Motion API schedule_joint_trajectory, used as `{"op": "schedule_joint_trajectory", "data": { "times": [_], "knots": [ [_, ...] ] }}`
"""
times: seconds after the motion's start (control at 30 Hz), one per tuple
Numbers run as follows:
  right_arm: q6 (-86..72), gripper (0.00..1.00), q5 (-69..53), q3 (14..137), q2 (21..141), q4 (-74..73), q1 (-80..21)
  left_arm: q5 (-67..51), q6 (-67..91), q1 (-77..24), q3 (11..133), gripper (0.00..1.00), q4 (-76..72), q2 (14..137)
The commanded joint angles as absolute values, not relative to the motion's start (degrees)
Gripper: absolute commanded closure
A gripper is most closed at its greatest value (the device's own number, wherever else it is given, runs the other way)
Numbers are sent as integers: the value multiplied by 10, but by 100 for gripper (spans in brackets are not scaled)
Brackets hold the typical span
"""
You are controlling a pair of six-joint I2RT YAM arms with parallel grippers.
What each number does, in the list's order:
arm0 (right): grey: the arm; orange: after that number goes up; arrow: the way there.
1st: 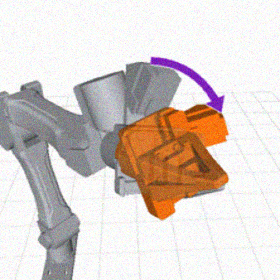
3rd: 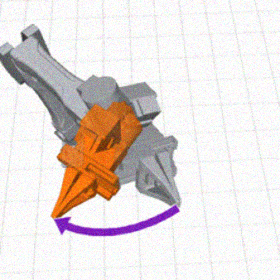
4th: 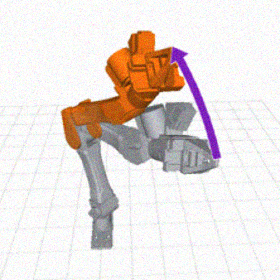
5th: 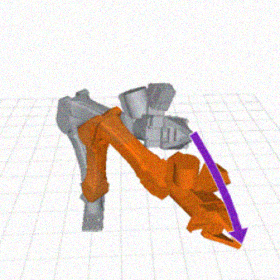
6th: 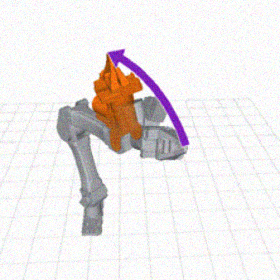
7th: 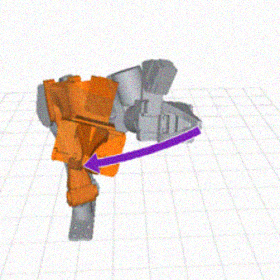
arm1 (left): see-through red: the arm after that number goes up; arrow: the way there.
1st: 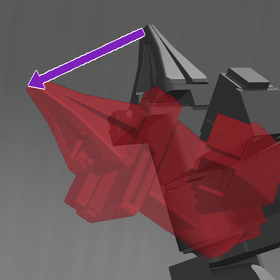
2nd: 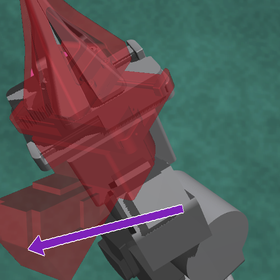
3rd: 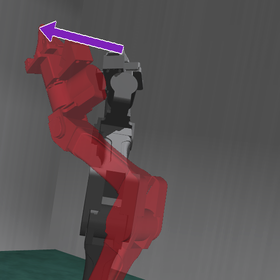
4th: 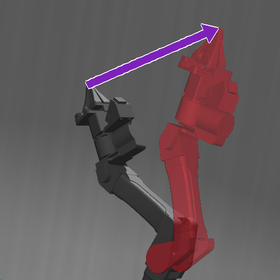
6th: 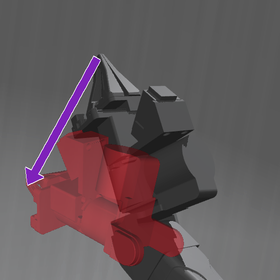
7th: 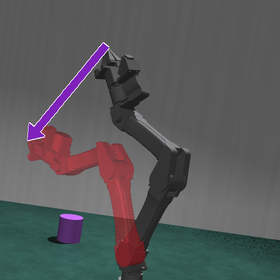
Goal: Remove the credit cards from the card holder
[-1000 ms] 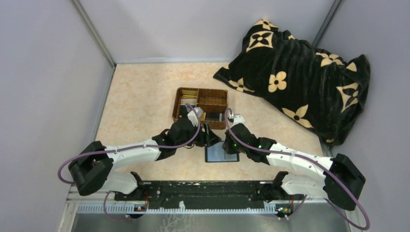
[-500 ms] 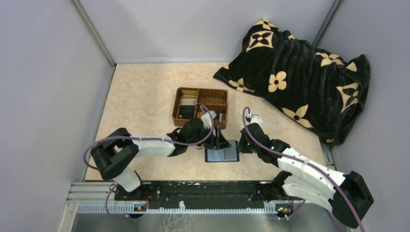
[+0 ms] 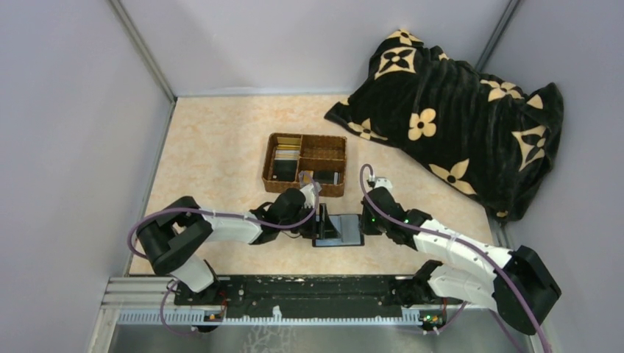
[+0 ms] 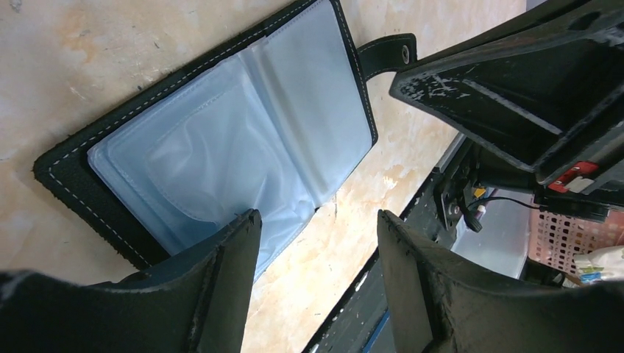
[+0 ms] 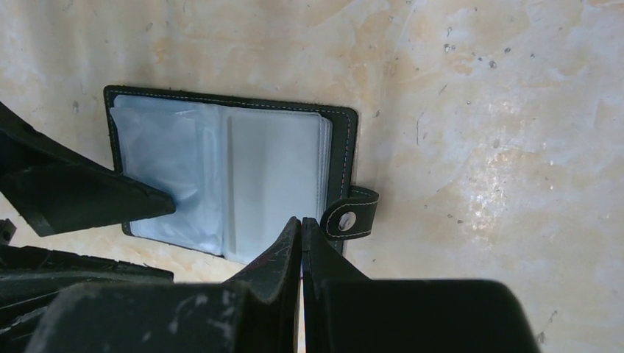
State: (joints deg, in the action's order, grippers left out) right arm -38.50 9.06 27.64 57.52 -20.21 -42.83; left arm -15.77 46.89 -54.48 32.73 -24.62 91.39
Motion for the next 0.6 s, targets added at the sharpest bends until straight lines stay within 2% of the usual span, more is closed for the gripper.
{"op": "schedule_joint_trajectory", "data": {
  "times": [0.0,0.57],
  "knots": [
    [-375,100,75,288,598,-169,-426,-159,469,-539,329,34,-233,934],
    [-380,100,87,246,643,-148,-426,-177,469,-531,334,34,-244,945]
  ]
}}
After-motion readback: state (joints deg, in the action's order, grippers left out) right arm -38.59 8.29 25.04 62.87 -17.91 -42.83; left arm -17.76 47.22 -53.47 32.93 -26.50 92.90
